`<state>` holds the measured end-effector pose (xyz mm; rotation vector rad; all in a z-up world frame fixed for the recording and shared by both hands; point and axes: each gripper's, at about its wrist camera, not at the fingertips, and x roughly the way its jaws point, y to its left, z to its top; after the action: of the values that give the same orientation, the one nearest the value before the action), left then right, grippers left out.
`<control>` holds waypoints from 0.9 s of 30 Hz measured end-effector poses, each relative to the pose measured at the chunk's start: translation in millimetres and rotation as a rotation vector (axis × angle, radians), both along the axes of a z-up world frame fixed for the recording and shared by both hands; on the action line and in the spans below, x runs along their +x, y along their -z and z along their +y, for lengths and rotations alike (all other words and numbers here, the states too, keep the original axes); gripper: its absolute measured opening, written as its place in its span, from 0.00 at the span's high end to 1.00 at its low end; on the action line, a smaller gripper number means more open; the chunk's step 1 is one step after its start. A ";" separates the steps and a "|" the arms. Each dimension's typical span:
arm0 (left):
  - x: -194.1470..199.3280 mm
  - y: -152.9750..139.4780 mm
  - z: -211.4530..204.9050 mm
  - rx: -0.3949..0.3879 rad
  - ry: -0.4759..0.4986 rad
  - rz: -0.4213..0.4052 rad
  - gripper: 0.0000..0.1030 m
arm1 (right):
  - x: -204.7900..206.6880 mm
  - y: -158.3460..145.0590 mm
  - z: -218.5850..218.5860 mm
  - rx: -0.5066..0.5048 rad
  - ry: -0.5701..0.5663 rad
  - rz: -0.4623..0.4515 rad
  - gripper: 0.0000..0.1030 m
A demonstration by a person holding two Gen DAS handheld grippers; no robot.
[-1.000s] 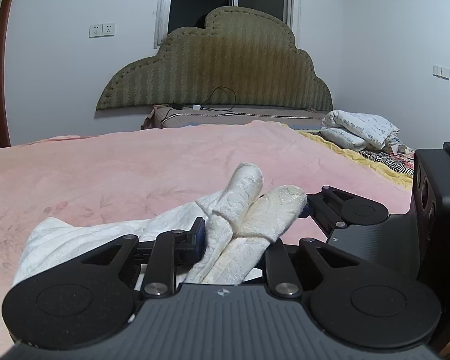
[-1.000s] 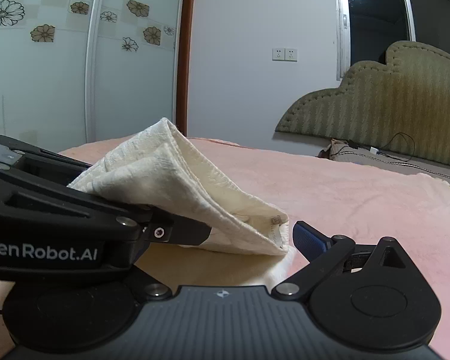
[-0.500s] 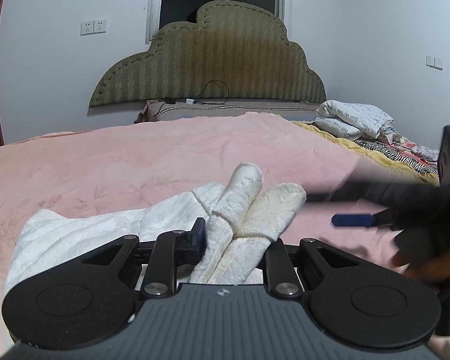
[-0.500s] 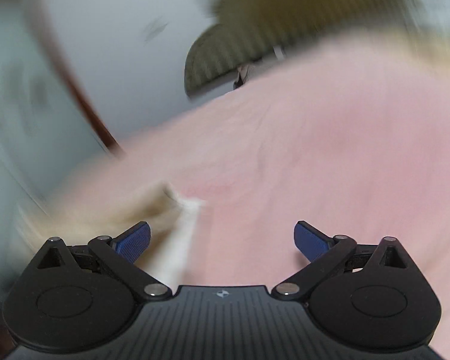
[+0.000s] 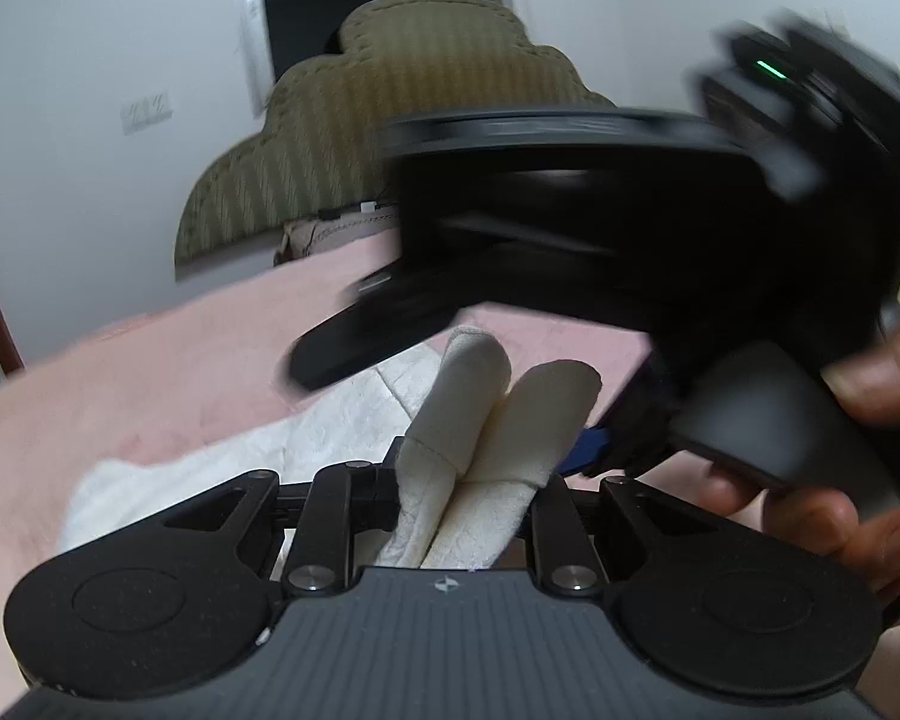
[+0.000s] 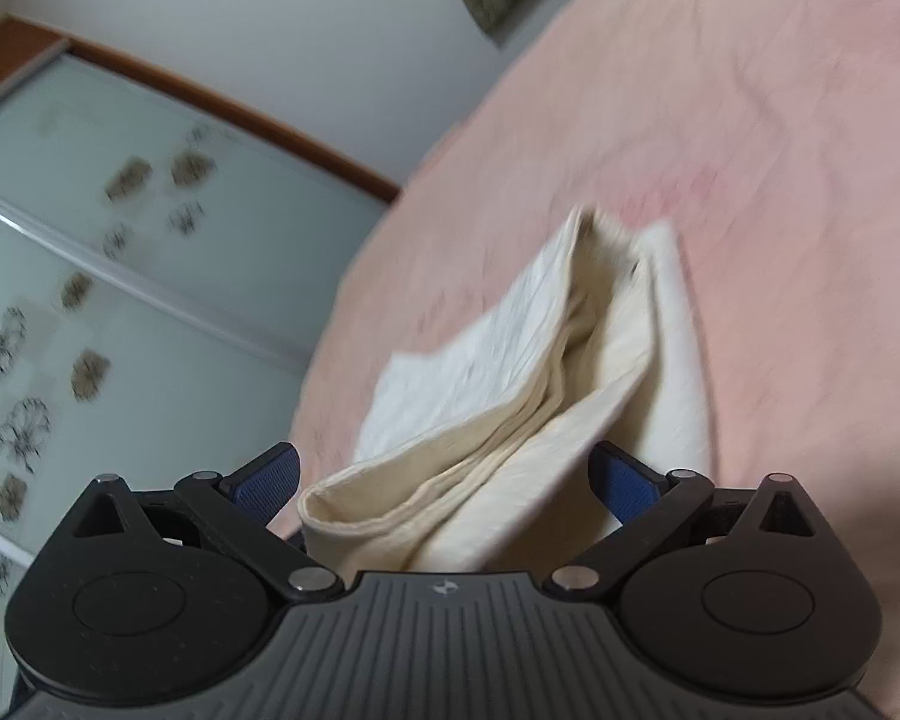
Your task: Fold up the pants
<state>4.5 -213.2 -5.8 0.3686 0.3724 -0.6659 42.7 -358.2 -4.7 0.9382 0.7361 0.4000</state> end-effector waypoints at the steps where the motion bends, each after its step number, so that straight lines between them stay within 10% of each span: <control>1: -1.1 1.3 -1.9 0.017 0.003 -0.014 0.80 | 0.3 -1.1 3.4 -0.002 -0.007 0.001 0.00; 4: -1.5 7.0 -8.7 0.077 0.003 -0.028 0.68 | -7.0 -10.9 10.7 -0.110 0.023 -0.044 0.20; 6: -7.4 10.0 -11.6 0.118 0.008 -0.077 0.64 | -6.2 -13.4 14.4 -0.165 0.021 -0.020 0.58; 11: -27.5 16.1 3.1 0.175 0.017 -0.144 0.41 | -7.2 -7.9 11.9 -0.166 0.008 -0.018 0.79; 13: -35.6 21.5 15.5 0.186 -0.023 -0.229 0.21 | -8.6 -4.9 12.3 -0.159 0.019 -0.023 0.80; 17: -42.4 31.6 35.2 0.251 -0.088 -0.350 0.21 | -8.0 -0.3 8.6 -0.092 0.044 -0.041 0.83; 27: -19.9 24.1 97.7 0.191 -0.287 -0.246 0.20 | 30.5 -54.7 29.6 -0.025 0.034 -0.169 0.85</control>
<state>-15.4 -115.5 -29.8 0.5607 0.2473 -0.3002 73.2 -328.7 50.0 0.8809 0.5692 0.4340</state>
